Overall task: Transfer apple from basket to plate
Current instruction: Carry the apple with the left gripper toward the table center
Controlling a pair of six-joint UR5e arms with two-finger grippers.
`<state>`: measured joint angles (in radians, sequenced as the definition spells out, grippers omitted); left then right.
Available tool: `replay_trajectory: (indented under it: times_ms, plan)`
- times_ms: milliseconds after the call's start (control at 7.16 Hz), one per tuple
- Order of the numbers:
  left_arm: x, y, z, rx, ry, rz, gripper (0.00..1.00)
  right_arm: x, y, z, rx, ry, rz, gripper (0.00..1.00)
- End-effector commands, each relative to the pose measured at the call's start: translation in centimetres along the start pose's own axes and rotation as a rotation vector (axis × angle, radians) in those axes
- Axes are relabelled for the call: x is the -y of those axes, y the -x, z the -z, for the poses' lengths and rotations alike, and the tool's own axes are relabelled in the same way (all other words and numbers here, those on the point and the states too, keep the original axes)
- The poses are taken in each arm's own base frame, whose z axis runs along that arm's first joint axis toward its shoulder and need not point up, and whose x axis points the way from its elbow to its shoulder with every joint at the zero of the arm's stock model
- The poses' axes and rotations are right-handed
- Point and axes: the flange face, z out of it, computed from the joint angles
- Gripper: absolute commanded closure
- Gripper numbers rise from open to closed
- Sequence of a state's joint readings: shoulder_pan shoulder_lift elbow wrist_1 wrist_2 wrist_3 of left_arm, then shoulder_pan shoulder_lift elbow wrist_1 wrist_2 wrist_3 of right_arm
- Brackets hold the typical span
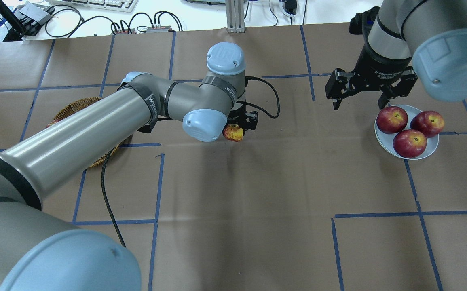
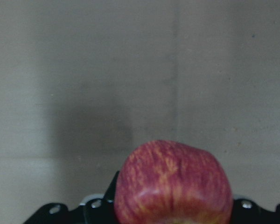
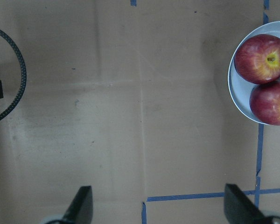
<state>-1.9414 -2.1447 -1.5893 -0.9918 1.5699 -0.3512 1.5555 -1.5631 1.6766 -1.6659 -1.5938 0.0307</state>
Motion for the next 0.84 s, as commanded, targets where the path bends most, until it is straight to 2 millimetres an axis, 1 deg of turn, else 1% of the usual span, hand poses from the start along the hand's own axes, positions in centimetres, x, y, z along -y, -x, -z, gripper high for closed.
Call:
replay_trajectory:
  times_ms: [0, 279, 419, 559, 699]
  plan:
    - [0.30, -0.22, -1.72, 0.005, 0.002, 0.001, 0.40, 0.00, 0.00, 0.00, 0.000, 0.000, 0.000, 0.00]
    - [0.34, -0.52, -2.57, 0.007, -0.001, -0.005, 0.35, 0.00, 0.00, 0.00, 0.000, 0.000, 0.000, 0.00]
    - [0.30, -0.58, -2.47, 0.010, -0.003, -0.007, 0.29, 0.00, 0.00, 0.00, 0.000, 0.000, 0.000, 0.00]
    - [0.13, -0.84, -2.47, 0.010, -0.003, -0.011, 0.10, 0.00, 0.00, 0.00, 0.000, 0.000, 0.000, 0.00]
    - [0.01, -1.03, -2.17, 0.007, -0.007, -0.013, 0.02, 0.00, 0.00, 0.00, 0.000, 0.000, 0.000, 0.00]
